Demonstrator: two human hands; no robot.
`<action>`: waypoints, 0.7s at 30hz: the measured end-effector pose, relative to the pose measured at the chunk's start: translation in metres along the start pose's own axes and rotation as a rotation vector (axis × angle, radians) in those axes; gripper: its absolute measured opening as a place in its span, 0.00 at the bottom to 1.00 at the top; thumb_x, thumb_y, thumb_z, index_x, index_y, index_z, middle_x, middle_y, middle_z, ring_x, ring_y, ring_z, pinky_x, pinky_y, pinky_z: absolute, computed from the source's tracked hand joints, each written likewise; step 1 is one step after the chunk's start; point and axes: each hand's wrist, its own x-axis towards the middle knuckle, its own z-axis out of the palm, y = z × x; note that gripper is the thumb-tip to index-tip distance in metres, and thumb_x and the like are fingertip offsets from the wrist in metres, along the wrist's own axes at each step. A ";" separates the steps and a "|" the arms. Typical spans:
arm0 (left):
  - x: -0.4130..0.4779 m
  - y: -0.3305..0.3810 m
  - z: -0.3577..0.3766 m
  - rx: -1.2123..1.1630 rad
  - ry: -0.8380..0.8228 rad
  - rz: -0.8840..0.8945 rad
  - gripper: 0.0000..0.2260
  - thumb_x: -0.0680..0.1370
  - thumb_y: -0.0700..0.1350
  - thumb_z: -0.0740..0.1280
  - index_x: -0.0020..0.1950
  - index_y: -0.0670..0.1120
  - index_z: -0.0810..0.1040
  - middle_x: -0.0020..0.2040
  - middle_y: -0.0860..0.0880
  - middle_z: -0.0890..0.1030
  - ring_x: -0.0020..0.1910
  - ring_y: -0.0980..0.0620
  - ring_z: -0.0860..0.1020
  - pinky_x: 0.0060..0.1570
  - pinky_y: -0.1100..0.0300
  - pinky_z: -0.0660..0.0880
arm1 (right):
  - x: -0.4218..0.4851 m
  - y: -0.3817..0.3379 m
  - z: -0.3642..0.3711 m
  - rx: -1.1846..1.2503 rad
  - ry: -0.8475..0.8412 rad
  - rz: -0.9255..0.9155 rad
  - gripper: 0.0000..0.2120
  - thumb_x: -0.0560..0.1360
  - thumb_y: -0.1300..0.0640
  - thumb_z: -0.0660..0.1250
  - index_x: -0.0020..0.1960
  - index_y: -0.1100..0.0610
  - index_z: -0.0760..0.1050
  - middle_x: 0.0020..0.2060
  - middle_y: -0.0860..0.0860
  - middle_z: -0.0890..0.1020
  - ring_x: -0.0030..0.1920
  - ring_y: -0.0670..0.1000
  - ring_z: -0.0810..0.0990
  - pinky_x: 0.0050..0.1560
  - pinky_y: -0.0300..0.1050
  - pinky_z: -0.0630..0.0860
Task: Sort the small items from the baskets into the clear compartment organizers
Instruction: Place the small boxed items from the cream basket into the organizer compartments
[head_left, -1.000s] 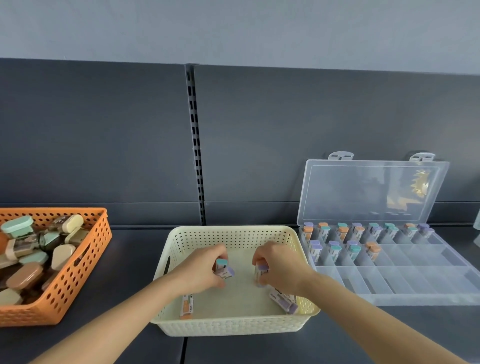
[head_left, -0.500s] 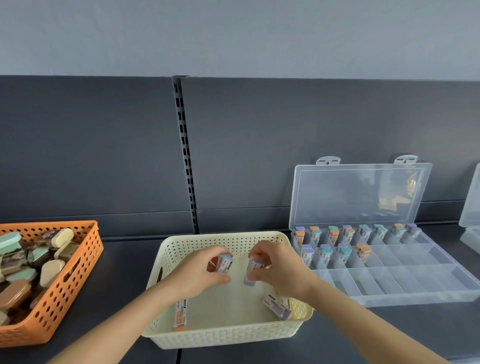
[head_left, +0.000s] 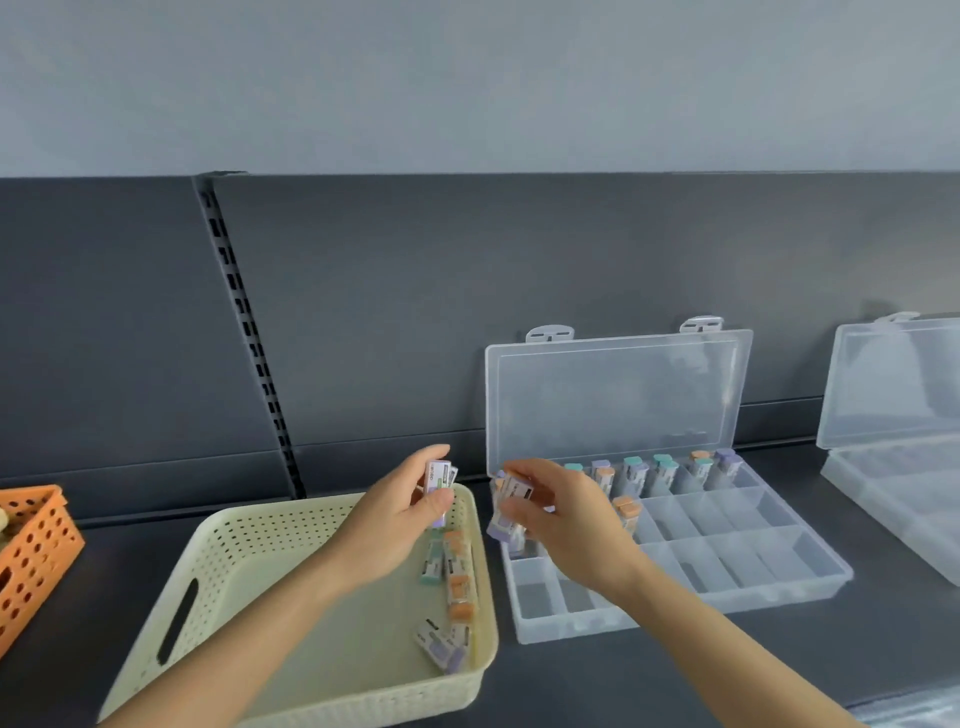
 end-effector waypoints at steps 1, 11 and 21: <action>0.005 0.010 0.009 -0.020 0.011 0.005 0.21 0.82 0.49 0.59 0.74 0.57 0.60 0.66 0.58 0.70 0.59 0.64 0.71 0.56 0.69 0.66 | -0.001 0.007 -0.010 0.005 0.007 0.008 0.10 0.77 0.58 0.65 0.57 0.59 0.76 0.45 0.54 0.82 0.45 0.55 0.79 0.49 0.49 0.78; 0.055 0.085 0.107 -0.160 0.064 -0.012 0.10 0.79 0.42 0.65 0.57 0.55 0.73 0.49 0.51 0.78 0.47 0.53 0.79 0.47 0.62 0.78 | -0.004 0.099 -0.121 -0.033 0.080 0.085 0.10 0.75 0.60 0.68 0.56 0.54 0.78 0.43 0.46 0.82 0.43 0.49 0.79 0.43 0.38 0.75; 0.091 0.121 0.180 0.066 0.051 -0.010 0.12 0.71 0.45 0.73 0.47 0.52 0.71 0.42 0.52 0.80 0.34 0.56 0.72 0.38 0.57 0.71 | -0.004 0.155 -0.174 -0.136 0.029 0.013 0.12 0.75 0.59 0.69 0.57 0.53 0.78 0.46 0.43 0.79 0.42 0.42 0.77 0.38 0.27 0.73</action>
